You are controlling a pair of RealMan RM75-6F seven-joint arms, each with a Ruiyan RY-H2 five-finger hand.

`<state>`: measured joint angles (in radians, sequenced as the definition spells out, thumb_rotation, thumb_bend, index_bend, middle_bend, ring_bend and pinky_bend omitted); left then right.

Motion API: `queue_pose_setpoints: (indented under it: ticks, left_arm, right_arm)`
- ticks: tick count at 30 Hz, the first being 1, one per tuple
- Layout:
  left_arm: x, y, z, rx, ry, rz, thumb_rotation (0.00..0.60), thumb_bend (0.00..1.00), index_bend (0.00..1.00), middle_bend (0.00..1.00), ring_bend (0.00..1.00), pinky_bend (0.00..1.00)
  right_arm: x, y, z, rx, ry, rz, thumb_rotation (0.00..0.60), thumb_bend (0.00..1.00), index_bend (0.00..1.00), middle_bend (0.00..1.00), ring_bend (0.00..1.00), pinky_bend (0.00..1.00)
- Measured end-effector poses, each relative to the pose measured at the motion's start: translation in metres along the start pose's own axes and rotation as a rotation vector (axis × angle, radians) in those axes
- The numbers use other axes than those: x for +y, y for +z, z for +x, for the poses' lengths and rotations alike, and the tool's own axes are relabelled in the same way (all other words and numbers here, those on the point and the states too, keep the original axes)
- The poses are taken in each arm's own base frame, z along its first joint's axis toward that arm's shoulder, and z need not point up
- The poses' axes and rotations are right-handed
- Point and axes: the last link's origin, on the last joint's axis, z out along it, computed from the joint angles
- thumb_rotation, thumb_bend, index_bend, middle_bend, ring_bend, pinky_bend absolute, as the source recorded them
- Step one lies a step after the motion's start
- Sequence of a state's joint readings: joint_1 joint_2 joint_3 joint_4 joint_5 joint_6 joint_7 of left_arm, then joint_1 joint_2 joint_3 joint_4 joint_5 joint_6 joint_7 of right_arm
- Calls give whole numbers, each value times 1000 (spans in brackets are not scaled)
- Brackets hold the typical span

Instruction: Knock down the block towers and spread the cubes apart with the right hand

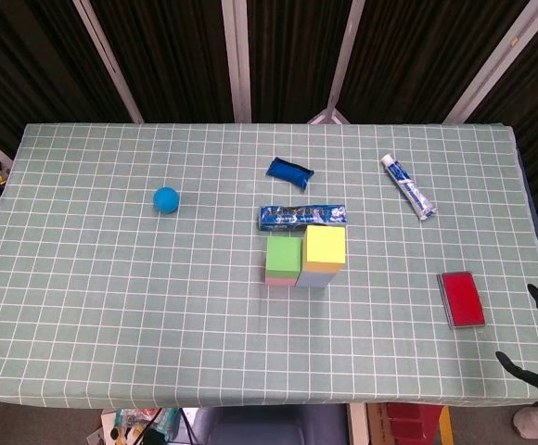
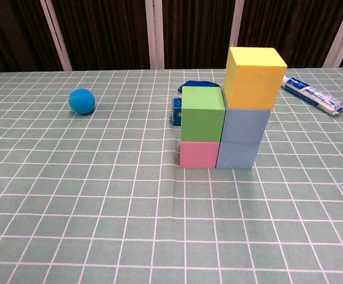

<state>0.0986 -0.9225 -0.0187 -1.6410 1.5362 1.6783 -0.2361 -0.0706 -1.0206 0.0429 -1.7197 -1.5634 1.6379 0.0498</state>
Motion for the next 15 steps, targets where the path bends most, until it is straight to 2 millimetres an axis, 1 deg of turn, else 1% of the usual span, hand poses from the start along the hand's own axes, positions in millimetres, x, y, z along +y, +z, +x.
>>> queue_pose_setpoints:
  ticks: [5,10,15]
  left_arm:
    - [-4,4,1,12,1,33,600,255,106,0,0,0]
    - [1,6,-3,1,15,9,600,255,105,0,0,0]
    - [5,4,-8,-25,30,-10,600,254,106,0,0,0]
  right_arm:
    - [0,4,-5,-27,8,1,600,90,12,11,0,0]
    - [-3,4,-8,-34,-13,11,600,90,7,12,0,0]
    - [-4,2,-10,-58,9,22,600,89,0,12,0,0]
